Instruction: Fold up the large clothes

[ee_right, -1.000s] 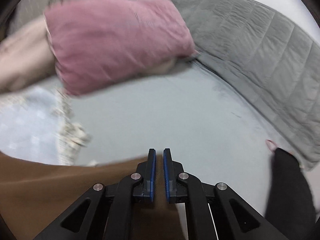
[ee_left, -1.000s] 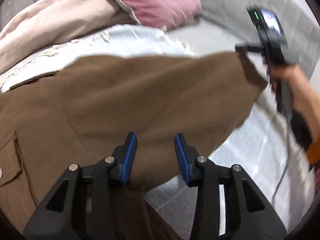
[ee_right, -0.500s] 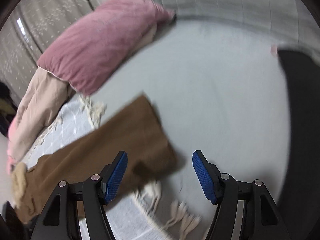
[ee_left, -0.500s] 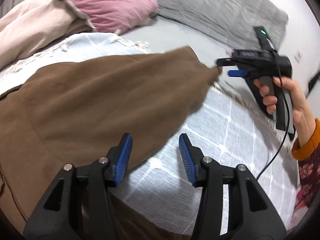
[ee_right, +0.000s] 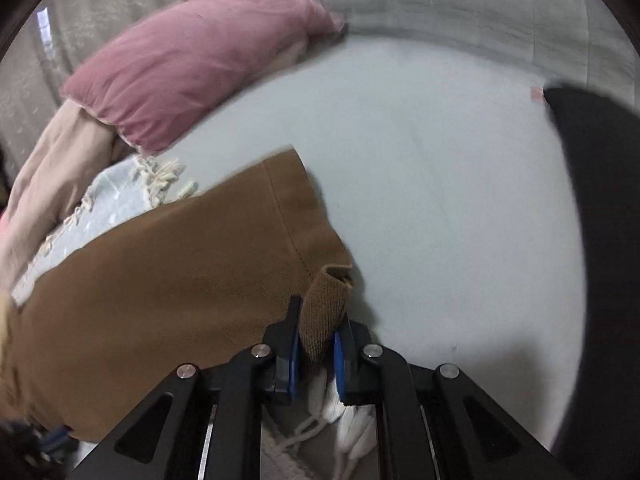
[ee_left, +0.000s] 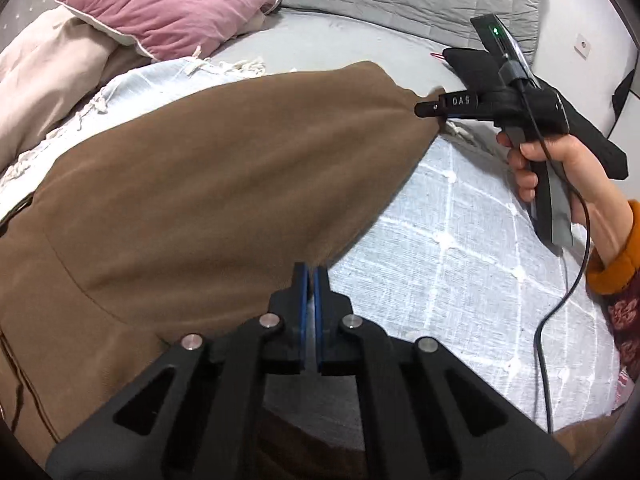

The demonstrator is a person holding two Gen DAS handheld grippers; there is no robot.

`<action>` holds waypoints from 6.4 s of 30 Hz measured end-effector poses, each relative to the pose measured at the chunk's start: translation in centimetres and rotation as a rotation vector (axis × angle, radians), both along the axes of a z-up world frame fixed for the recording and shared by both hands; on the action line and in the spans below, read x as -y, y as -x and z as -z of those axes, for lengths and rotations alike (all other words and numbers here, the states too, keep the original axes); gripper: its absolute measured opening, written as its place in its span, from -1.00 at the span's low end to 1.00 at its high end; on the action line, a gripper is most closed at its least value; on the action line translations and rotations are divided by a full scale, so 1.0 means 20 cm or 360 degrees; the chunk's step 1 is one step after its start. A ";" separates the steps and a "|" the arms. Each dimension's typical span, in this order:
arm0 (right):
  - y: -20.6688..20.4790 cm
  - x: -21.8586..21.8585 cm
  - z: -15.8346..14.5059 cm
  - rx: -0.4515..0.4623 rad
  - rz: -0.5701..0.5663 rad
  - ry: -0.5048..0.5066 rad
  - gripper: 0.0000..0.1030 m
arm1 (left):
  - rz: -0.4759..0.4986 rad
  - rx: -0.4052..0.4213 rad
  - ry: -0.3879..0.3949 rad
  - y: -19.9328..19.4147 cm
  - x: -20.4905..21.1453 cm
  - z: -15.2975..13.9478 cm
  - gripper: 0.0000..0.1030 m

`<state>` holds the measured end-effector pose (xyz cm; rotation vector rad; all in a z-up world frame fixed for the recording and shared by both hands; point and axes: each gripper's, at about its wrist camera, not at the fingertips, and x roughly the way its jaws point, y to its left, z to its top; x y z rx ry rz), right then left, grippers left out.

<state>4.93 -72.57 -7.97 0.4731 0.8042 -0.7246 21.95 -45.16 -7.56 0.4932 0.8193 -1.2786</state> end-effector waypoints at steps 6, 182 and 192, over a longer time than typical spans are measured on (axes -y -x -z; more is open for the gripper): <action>0.14 -0.03 -0.24 -0.0031 0.0167 0.0249 -0.12 | 0.0043 -0.0123 0.0075 -0.02 -0.03 -0.02 -0.74; -0.67 -1.41 -0.05 -0.0294 -0.1184 0.0388 0.32 | -0.1187 -0.0121 0.0056 -0.55 -1.58 -0.04 -0.15; -0.55 -1.49 -0.24 -0.0152 -0.1258 0.0252 0.30 | -0.1210 -0.0097 0.0052 -0.55 -1.60 -0.08 -0.15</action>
